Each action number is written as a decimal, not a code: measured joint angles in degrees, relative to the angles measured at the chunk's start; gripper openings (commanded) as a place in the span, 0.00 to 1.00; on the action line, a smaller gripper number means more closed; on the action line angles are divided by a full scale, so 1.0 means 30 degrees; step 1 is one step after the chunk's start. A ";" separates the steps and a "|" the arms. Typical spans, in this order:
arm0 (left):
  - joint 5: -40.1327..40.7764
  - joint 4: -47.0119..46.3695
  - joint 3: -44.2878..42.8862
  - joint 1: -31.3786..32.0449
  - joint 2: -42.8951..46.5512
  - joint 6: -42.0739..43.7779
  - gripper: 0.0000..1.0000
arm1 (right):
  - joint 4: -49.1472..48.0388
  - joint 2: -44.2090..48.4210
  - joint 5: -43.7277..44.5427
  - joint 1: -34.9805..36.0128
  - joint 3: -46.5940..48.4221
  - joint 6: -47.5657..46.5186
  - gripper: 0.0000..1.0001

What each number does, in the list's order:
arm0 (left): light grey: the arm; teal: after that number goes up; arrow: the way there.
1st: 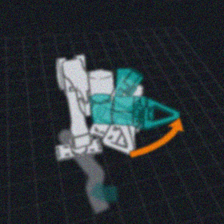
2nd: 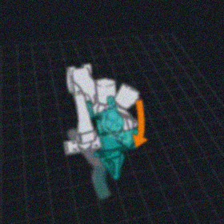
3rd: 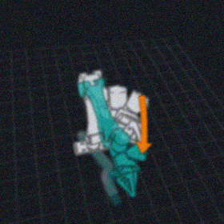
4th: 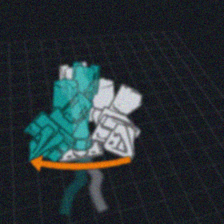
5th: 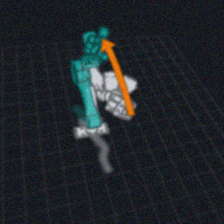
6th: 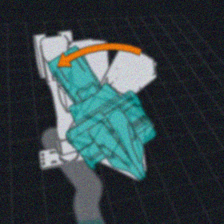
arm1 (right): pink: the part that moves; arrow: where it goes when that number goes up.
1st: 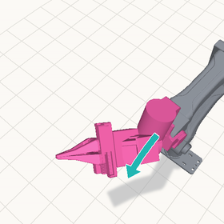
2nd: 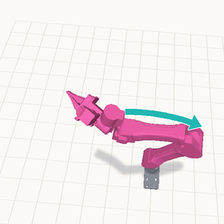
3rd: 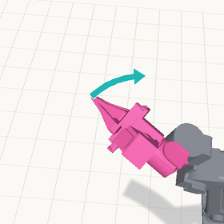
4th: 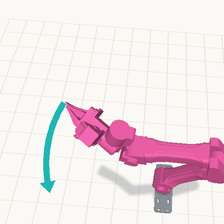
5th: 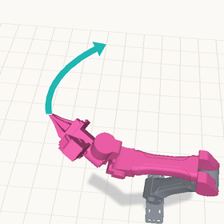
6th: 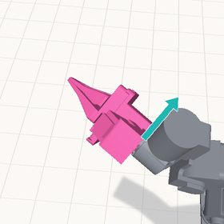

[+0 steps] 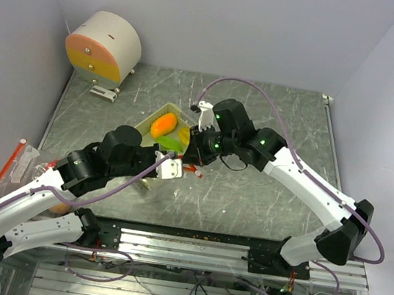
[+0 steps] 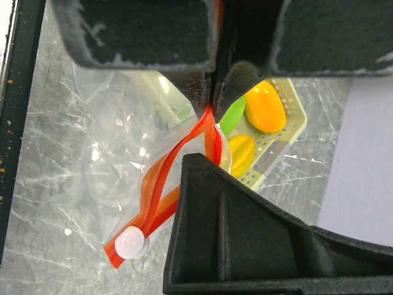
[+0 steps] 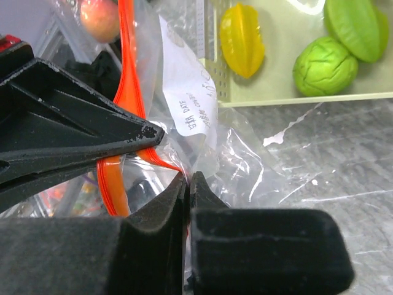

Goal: Place the food in the zip-top bag and seal the zipper
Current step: Open the zipper of the food storage bag.

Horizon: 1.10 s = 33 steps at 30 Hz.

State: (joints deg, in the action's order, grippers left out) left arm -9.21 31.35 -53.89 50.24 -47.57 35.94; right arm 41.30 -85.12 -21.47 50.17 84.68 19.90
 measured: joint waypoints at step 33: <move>0.2040 -0.5166 -0.2266 0.0044 0.3242 -2.1471 0.66 | -0.8918 0.7096 1.0542 0.0823 -0.4299 -0.1209 0.00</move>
State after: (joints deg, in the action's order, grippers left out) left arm -3.09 15.86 -60.69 50.37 -37.85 -28.47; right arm 14.55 -63.83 10.15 52.64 71.79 16.27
